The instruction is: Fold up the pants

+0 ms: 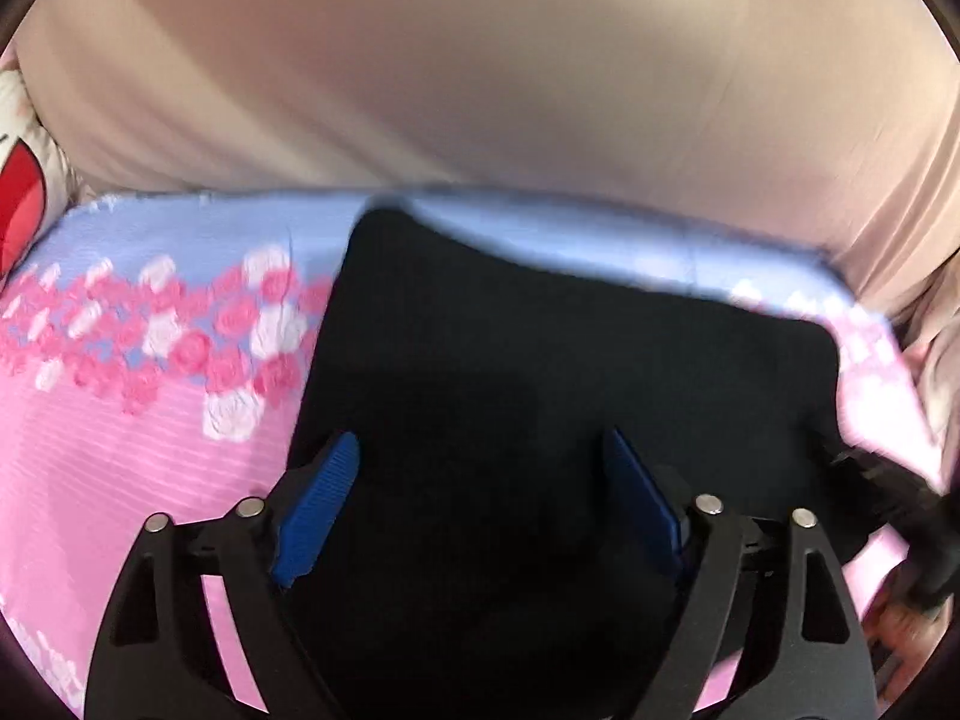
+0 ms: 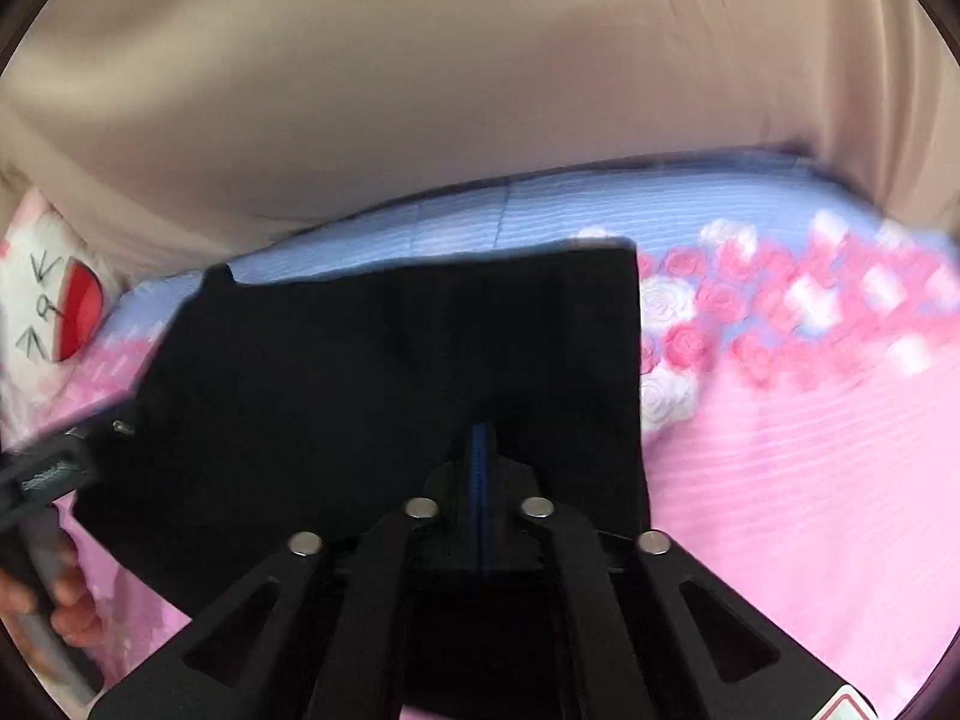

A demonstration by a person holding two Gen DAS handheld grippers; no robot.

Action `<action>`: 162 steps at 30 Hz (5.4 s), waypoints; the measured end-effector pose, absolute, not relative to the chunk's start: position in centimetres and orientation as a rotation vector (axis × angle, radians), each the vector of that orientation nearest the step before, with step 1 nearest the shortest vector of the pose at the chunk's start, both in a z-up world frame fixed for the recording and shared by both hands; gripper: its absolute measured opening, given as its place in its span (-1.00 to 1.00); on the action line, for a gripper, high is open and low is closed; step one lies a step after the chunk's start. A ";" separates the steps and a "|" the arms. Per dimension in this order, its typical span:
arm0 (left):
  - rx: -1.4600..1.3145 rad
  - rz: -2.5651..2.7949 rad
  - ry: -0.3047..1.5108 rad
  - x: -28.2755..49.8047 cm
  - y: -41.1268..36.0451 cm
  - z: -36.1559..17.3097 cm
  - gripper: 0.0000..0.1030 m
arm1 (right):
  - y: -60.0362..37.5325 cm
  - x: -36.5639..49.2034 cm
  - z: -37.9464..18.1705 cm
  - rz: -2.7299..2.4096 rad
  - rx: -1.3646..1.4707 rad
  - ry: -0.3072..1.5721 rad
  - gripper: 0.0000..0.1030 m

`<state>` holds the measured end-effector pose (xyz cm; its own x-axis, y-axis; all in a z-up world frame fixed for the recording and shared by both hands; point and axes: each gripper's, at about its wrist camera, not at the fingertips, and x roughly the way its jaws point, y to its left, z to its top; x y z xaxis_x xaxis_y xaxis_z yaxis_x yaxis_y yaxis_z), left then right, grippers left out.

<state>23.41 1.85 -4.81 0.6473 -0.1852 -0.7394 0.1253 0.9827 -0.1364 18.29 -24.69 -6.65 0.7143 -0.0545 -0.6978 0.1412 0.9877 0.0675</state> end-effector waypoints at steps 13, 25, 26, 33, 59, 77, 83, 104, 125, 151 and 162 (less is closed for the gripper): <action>-0.034 -0.080 0.914 31.3 0.7 -5.4 0.85 | -26.9 26.8 -5.6 -0.192 0.214 0.810 -1.00; -0.018 -0.053 0.839 24.4 3.2 -4.3 0.87 | -25.8 16.2 -5.6 -0.201 0.133 0.740 -0.95; -0.024 -0.050 0.839 24.3 3.0 -4.0 0.86 | -25.6 15.6 -4.8 -0.201 0.132 0.730 -0.89; -0.035 -0.073 0.811 20.8 2.9 -3.1 0.86 | -23.5 12.9 -6.0 -0.223 0.037 0.744 -0.88; -0.127 -0.044 0.469 7.9 6.2 -1.8 0.90 | -17.1 2.5 -4.9 -0.243 -0.060 0.487 0.53; 0.109 -0.064 0.412 7.8 1.2 -2.7 0.90 | -17.8 3.3 -6.1 -0.336 -0.073 0.526 0.79; 0.087 -0.078 0.449 8.1 1.4 -2.9 0.90 | -17.0 3.3 -6.2 -0.344 -0.114 0.522 0.79; 0.046 -0.078 0.515 9.0 1.9 -3.5 0.90 | -17.0 3.3 -6.3 -0.357 -0.116 0.533 0.79; 0.060 -0.051 0.523 8.5 1.7 -3.6 0.90 | -16.9 3.4 -6.4 -0.355 -0.119 0.534 0.79; 0.078 -0.059 0.519 8.3 1.4 -3.5 0.90 | -17.0 3.5 -6.5 -0.351 -0.120 0.537 0.79; 0.089 -0.066 0.512 8.2 1.2 -3.5 0.90 | -17.0 3.5 -6.4 -0.349 -0.120 0.537 0.79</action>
<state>8.16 1.18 -3.54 0.8696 -0.0408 -0.4921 0.0854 0.9940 0.0685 3.49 -17.00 -6.42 0.8023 -0.3556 -0.4795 0.2932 0.9344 -0.2024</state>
